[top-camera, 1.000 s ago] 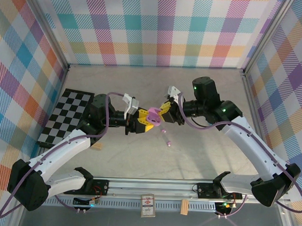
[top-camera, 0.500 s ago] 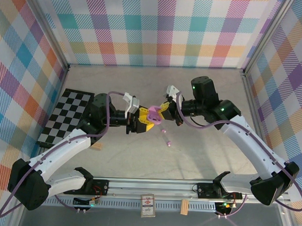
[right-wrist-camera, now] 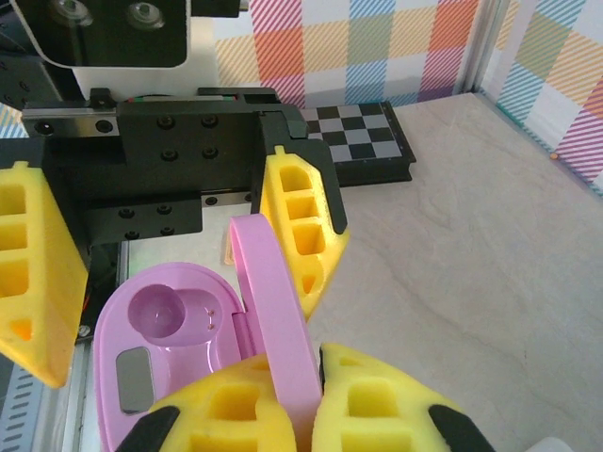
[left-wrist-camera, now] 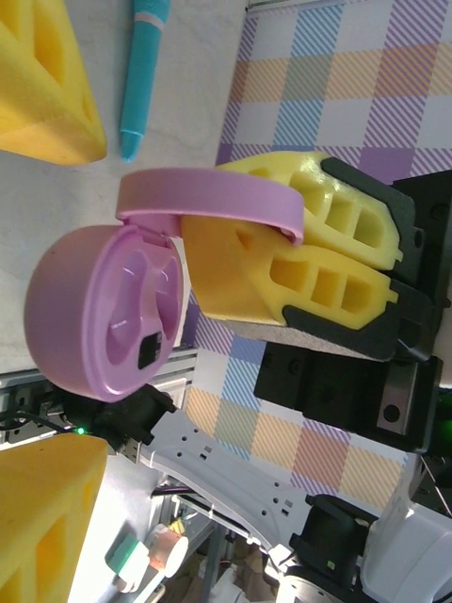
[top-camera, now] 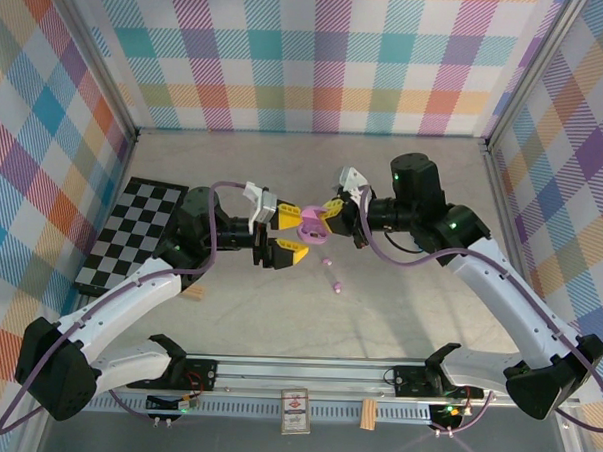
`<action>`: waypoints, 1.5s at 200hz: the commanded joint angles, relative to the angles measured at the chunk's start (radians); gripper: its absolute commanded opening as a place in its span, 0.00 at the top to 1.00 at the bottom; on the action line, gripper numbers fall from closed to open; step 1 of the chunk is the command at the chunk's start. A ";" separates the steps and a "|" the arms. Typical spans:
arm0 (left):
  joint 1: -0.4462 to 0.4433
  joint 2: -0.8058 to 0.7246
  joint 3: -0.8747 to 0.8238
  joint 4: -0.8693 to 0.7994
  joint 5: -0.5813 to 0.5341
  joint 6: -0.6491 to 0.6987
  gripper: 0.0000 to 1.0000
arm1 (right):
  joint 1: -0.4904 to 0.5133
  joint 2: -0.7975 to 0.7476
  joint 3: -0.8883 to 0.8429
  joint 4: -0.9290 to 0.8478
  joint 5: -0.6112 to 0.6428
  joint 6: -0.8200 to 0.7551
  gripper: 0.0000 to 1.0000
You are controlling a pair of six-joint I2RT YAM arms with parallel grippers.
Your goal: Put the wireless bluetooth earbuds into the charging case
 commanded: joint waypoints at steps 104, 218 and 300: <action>0.000 0.028 0.004 0.083 0.026 -0.036 0.44 | 0.033 0.043 0.014 0.078 -0.009 0.038 1.00; 0.000 0.026 0.000 0.083 0.038 -0.036 0.65 | 0.038 0.067 0.051 0.047 -0.011 0.067 1.00; 0.001 0.018 -0.023 0.114 0.011 -0.065 0.70 | 0.038 0.037 0.052 0.036 0.010 0.102 0.56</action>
